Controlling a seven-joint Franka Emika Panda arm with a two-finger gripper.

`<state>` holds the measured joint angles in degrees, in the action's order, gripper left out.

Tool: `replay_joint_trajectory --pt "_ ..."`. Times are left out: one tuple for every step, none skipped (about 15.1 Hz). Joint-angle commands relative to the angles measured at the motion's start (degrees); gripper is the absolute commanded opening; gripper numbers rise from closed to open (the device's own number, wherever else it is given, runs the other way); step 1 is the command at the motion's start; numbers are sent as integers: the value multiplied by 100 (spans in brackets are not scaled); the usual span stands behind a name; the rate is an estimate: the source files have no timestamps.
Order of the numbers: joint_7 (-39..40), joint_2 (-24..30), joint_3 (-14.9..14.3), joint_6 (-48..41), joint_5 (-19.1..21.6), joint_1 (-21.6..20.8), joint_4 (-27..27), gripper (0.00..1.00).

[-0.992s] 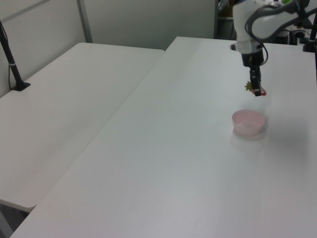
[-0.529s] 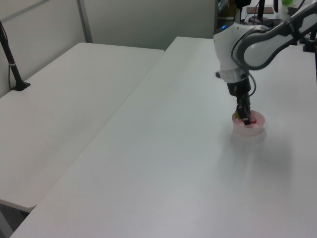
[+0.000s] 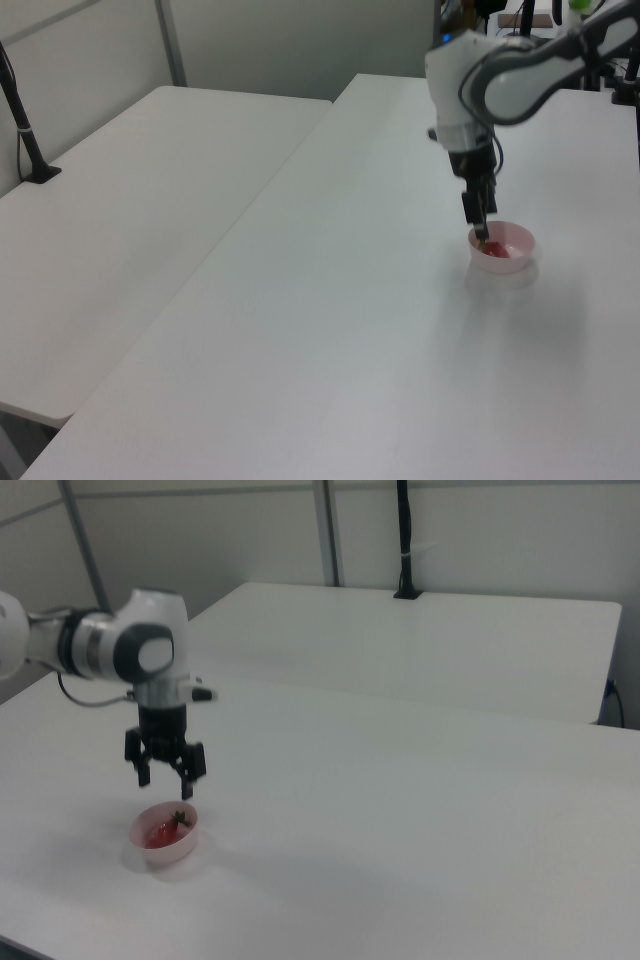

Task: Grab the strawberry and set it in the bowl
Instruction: 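Open the gripper to release the strawberry and lift away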

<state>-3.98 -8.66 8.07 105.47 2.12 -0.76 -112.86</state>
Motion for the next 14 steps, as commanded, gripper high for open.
replay_joint_trajectory --pt "-435 618 -51 -1288 -10 145 938 100" --pt "-541 759 -68 -1518 -1 225 1168 100" --pt "-577 882 -77 -1721 -1 252 1344 100" --pt "-586 1032 -86 -1845 -10 252 1424 100" --pt "-586 1172 -112 -1854 -27 252 1451 100" --pt "-595 1252 -199 -1872 -36 243 1477 100" --pt "-621 1288 -383 -1933 -36 200 1652 100" --pt "-683 1297 -550 -1942 -27 173 1688 100" --pt "-666 1331 -665 -1899 -27 156 1689 100" --pt "-613 1367 -727 -1759 -62 103 1689 100" --pt "-535 1358 -858 -1297 -106 94 1680 100" --pt "-490 1332 -903 -1049 -141 103 1680 100" --pt "-298 1314 -929 -837 -255 120 1680 100" --pt "-9 1297 -930 -739 -334 155 1688 100"
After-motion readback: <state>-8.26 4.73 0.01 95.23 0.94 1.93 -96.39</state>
